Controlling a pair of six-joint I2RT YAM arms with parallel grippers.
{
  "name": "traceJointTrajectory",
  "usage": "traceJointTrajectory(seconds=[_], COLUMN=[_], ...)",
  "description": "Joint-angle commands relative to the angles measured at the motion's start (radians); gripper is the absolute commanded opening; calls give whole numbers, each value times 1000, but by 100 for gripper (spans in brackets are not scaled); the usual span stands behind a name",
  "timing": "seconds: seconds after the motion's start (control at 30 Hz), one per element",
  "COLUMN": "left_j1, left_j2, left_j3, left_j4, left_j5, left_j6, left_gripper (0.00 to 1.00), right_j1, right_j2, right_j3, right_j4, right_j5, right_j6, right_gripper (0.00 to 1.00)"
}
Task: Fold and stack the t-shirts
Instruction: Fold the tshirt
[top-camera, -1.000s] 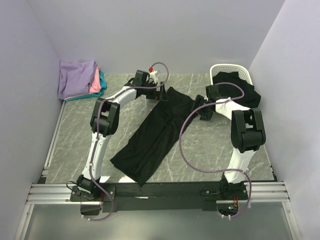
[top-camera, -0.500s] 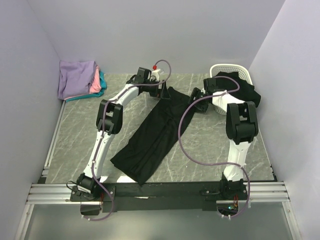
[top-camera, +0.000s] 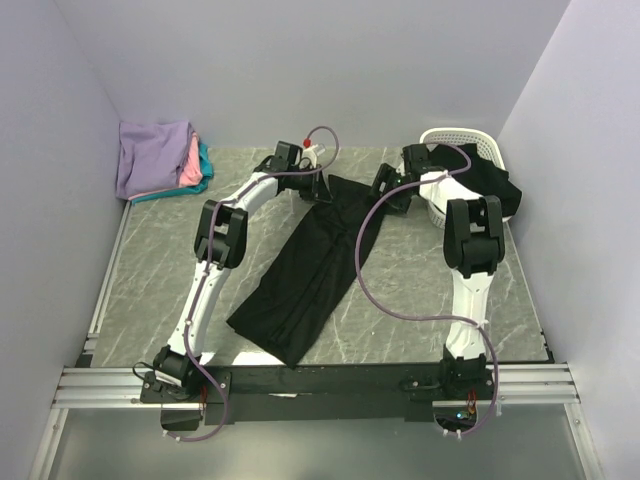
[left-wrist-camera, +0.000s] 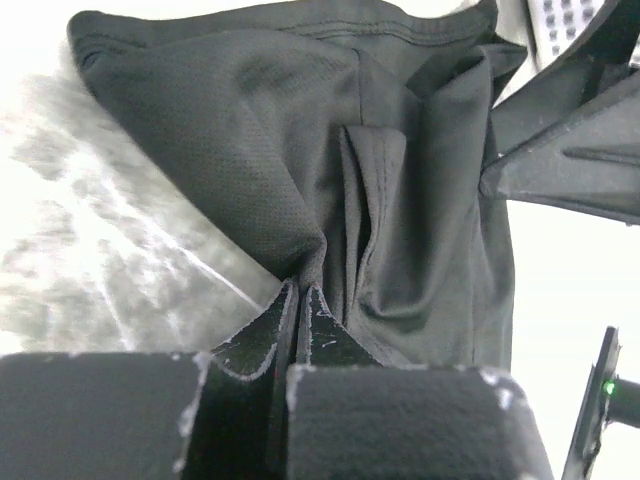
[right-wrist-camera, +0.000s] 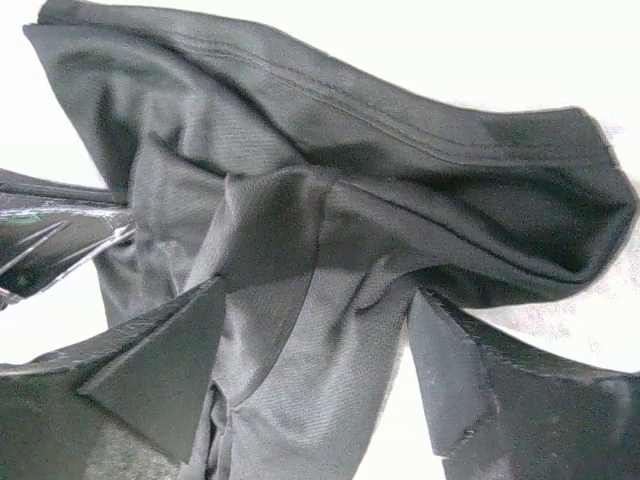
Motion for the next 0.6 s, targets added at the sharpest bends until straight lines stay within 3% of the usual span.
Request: traceJointTrajectory(seconds=[0.0,0.03,0.17,0.53,0.57], left_j1=[57,68,140,209,212], left_j2=[15,11,-13,-50,-62], left_j3=[34,38,46,10,-12], left_j4=[95,105,164,184,179], left_j5=[-86,-93,-116,-219,-233], left_j6=[-115,-126,-175,-181,-186], left_gripper=[1,1,1,1,6], right_j1=[4,6,7,20,30], right_j2=[28,15,-115,-364,-379], right_j3=[93,88,0,-265,-274], right_j4=[-18,-7,79,85,68], right_j5=[-29,-32,-41,-63,-72], right_j6=[-59,-64,-75,-99,-102], right_gripper=[87,93,99,100,100])
